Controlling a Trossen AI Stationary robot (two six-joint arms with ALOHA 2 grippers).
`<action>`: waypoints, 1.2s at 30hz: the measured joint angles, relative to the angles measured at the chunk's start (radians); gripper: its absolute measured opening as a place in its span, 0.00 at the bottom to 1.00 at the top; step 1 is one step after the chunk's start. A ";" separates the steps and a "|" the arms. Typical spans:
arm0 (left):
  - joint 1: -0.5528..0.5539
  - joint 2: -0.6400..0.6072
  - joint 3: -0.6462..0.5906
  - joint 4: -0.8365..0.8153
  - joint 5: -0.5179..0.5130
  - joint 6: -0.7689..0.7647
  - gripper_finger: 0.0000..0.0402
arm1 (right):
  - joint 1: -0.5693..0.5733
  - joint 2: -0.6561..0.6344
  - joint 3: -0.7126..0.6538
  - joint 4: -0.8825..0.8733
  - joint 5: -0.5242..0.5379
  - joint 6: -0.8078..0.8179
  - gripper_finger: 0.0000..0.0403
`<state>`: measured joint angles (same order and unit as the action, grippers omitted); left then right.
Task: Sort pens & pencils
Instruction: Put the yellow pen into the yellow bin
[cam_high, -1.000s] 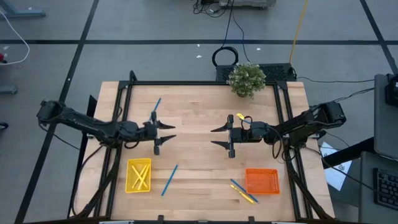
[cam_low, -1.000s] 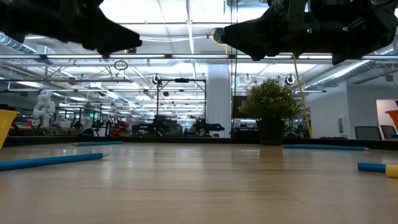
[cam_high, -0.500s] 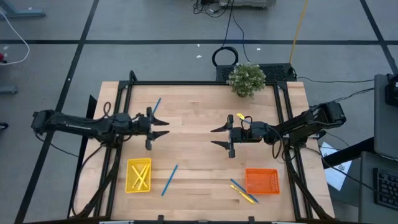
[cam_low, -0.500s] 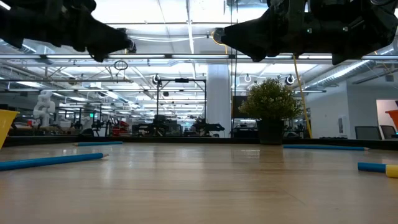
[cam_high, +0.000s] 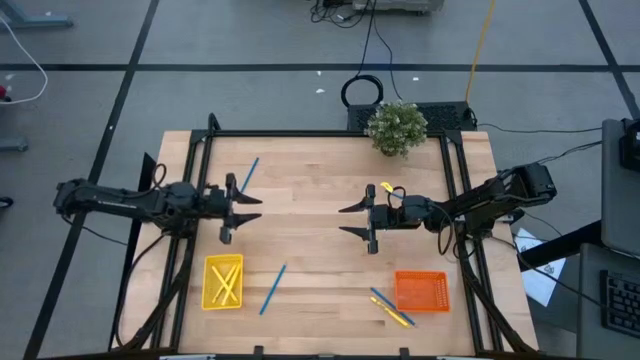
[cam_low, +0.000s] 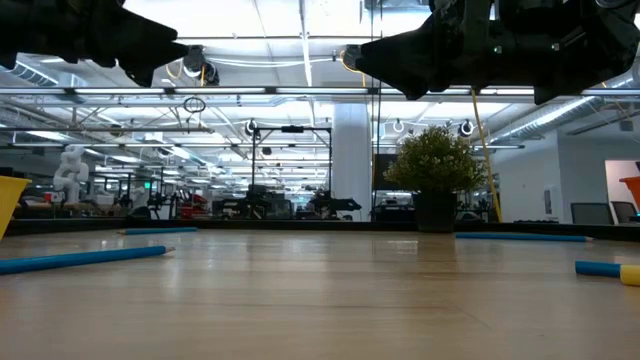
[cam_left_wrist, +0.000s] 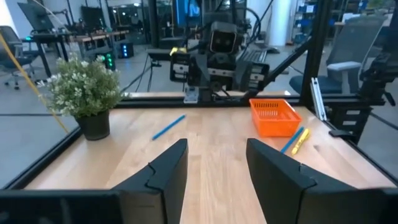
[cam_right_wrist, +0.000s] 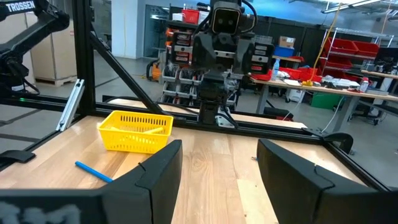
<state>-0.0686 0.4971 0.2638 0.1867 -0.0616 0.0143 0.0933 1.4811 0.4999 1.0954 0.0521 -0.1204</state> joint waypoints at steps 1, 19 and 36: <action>-0.002 0.002 0.000 -0.002 -0.004 -0.001 0.42 | 0.000 0.000 0.000 0.000 0.000 0.000 0.49; -0.005 0.001 0.000 -0.021 -0.044 -0.010 0.42 | 0.002 -0.184 0.000 -0.313 0.108 0.126 0.49; -0.005 0.001 0.000 -0.011 -0.091 -0.013 0.42 | 0.412 -0.199 0.389 -1.182 0.314 0.439 0.49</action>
<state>-0.0734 0.4980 0.2638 0.1758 -0.1524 0.0018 0.5053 1.2818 0.8884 -0.0866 0.3664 0.3184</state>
